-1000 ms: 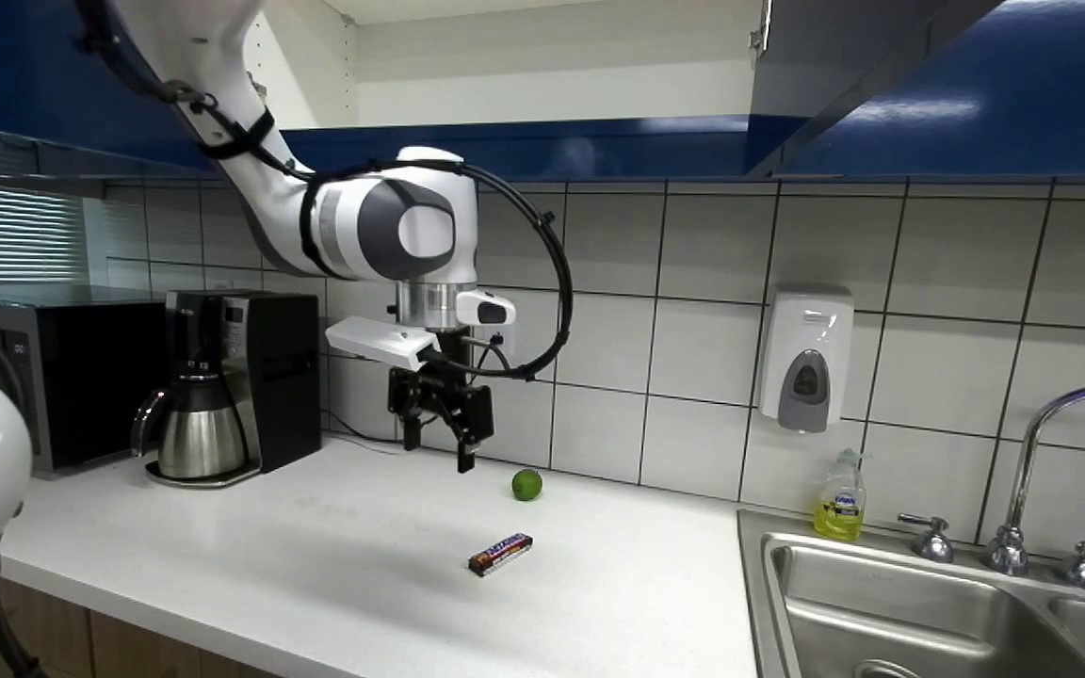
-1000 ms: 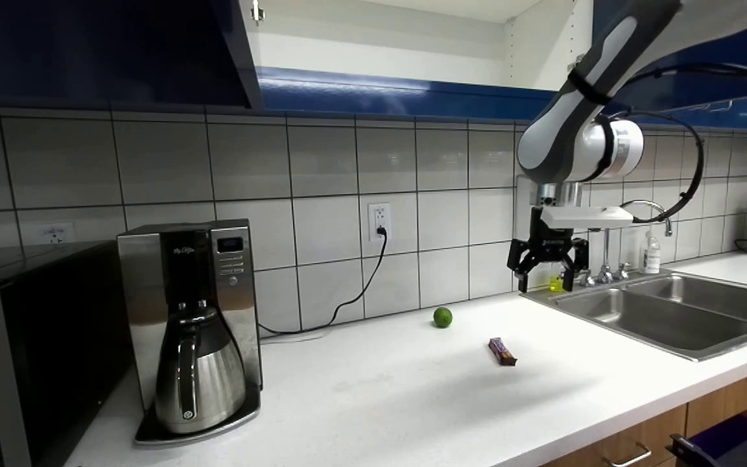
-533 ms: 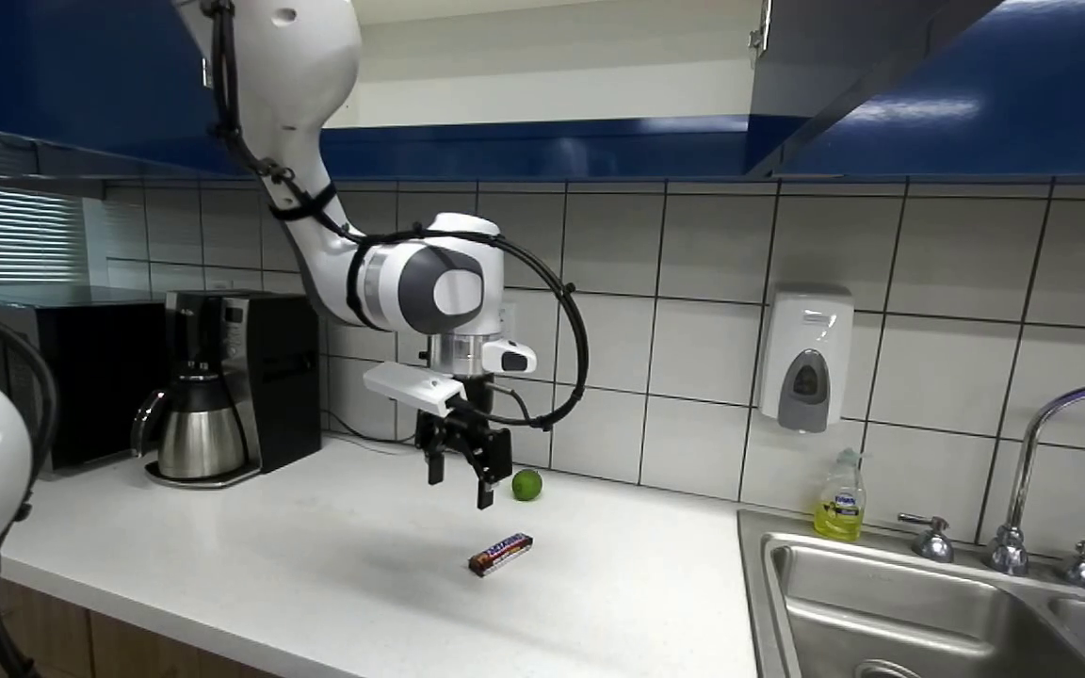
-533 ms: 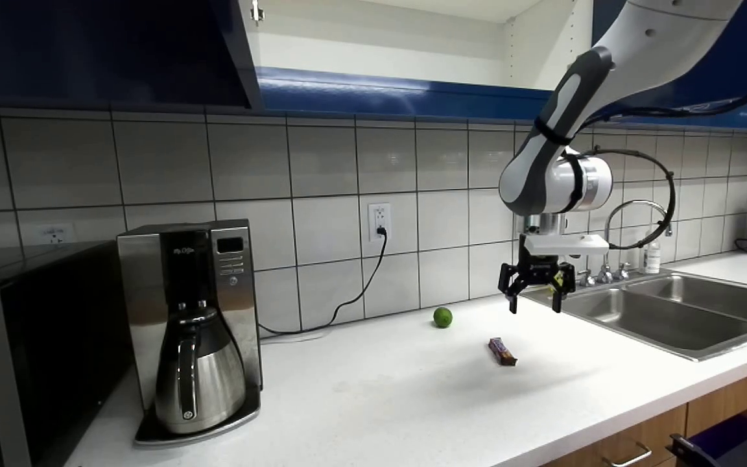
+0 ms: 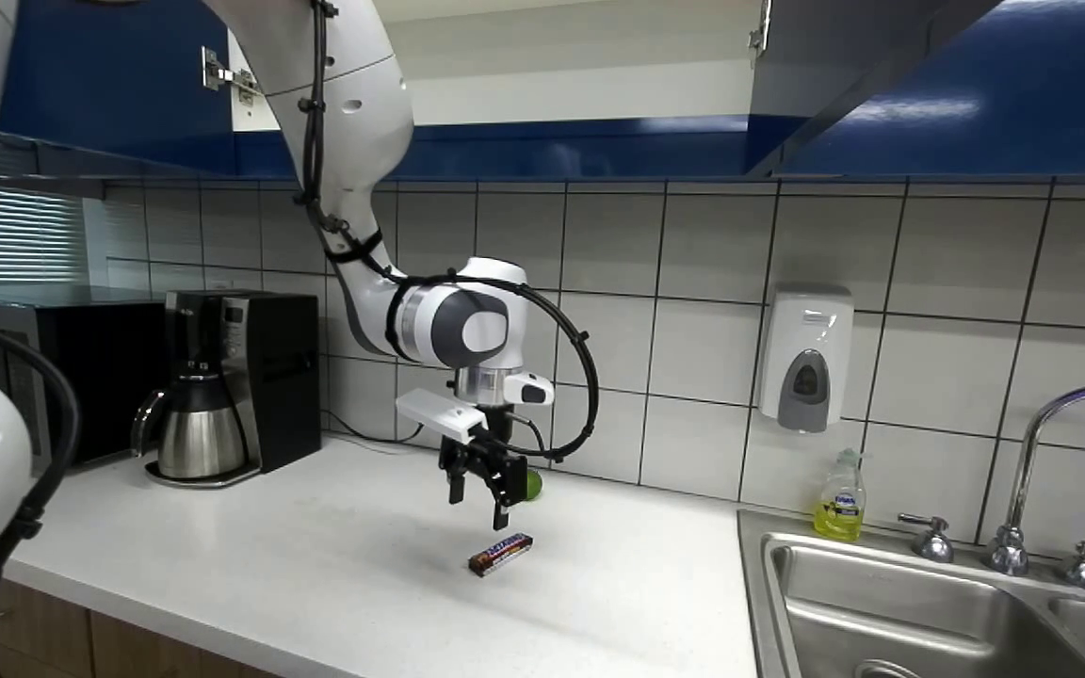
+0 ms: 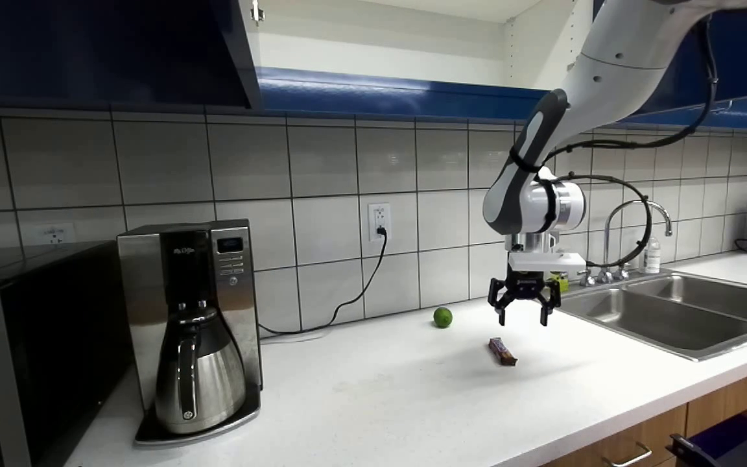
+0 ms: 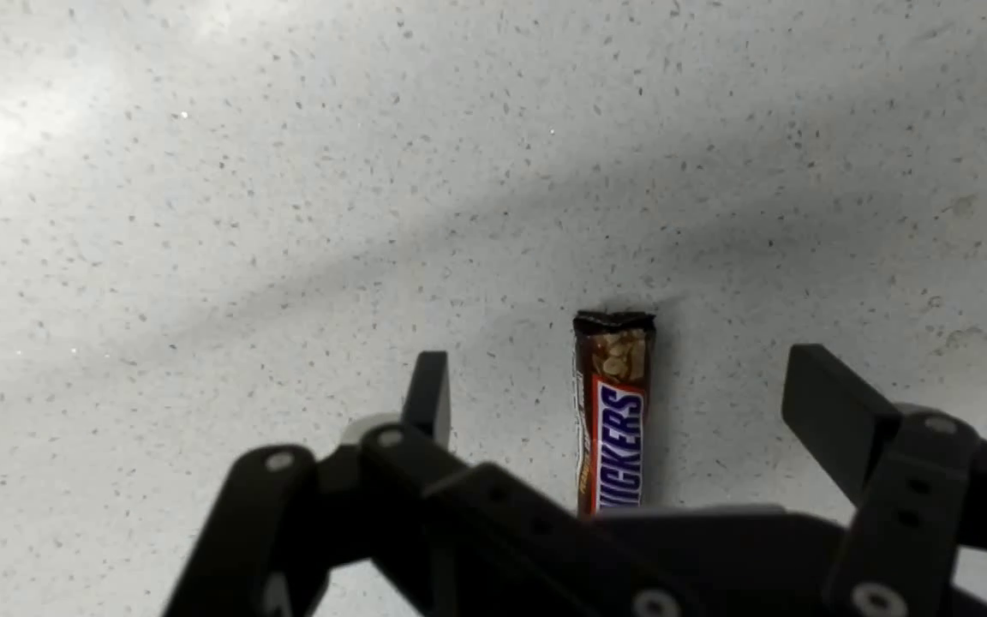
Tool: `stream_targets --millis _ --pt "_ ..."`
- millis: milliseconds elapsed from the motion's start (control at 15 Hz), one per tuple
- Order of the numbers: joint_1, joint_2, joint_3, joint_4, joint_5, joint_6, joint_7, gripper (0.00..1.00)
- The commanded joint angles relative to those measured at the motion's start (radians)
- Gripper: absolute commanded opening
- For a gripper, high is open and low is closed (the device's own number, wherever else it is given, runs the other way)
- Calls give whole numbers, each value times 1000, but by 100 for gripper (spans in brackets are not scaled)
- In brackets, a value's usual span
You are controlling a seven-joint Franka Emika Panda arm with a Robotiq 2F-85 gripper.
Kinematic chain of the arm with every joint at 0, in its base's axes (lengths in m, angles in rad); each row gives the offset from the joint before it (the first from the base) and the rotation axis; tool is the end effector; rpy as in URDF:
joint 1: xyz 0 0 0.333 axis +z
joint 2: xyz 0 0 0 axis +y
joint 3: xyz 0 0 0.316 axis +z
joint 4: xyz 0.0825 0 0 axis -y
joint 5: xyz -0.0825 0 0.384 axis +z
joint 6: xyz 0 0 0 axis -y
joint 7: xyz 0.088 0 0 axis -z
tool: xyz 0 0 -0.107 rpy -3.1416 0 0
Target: Put the candy bar in the open cabinet
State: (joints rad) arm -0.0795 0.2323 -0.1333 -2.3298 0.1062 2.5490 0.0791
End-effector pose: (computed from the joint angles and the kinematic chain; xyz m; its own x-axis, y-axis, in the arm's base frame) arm 0.5068 -0.1120 0.2383 0.9298 -0.3679 -0.0131 -0.3681 -0.9294 -0.0268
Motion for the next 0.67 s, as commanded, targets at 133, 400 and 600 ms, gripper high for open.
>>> stream_targets --millis 133,400,600 --pt "-19 124 15 122 13 -20 5 100" --pt "-17 187 15 185 9 -25 15 100" --pt "-17 220 20 221 10 -29 12 100"
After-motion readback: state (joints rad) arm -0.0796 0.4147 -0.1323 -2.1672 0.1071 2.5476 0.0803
